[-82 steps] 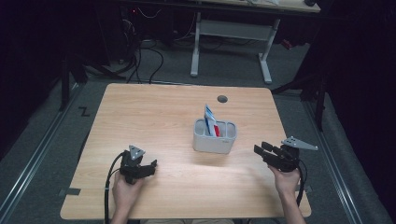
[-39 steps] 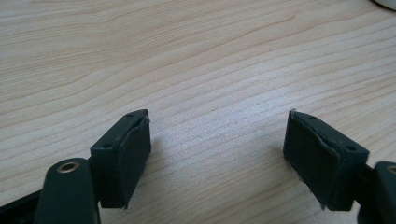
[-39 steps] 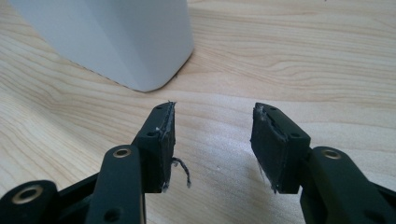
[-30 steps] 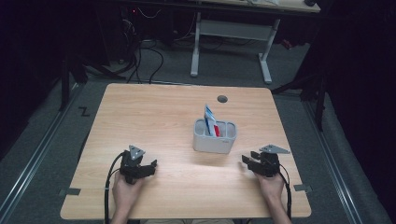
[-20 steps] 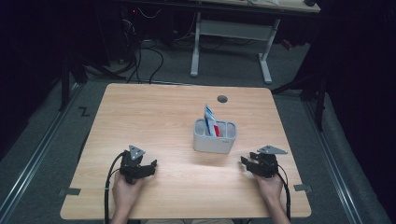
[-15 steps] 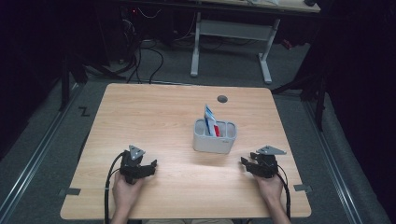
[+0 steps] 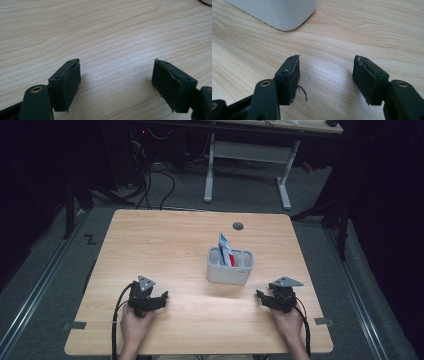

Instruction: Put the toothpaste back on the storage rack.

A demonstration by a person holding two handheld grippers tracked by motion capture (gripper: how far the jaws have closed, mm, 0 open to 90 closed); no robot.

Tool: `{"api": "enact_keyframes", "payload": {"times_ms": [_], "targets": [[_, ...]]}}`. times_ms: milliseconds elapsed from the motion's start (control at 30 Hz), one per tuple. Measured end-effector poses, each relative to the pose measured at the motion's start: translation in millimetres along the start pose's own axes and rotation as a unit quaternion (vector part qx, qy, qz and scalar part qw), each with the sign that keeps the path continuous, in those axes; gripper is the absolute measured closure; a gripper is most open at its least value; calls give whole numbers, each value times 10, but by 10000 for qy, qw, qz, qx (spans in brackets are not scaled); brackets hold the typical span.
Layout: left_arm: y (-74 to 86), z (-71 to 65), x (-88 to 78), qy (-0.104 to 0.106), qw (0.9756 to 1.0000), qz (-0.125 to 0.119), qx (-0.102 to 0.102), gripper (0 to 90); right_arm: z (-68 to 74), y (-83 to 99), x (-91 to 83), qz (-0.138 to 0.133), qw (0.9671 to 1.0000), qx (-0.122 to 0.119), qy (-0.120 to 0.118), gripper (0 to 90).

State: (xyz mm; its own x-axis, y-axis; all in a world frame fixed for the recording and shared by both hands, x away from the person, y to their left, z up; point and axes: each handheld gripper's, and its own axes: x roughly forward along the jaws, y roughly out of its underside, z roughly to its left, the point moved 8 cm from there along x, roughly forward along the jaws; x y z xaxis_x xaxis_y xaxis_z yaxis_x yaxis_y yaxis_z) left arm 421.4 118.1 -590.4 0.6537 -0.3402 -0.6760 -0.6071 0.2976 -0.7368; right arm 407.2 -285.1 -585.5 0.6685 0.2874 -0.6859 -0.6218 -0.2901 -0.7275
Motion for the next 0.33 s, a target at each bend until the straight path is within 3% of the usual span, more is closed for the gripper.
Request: {"api": "enact_keyframes", "payload": {"times_ms": [333], "targets": [[0, 1, 1, -7, 10000, -1, -6, 236, 7, 2, 0, 7, 10000, -8, -16, 368]]}}
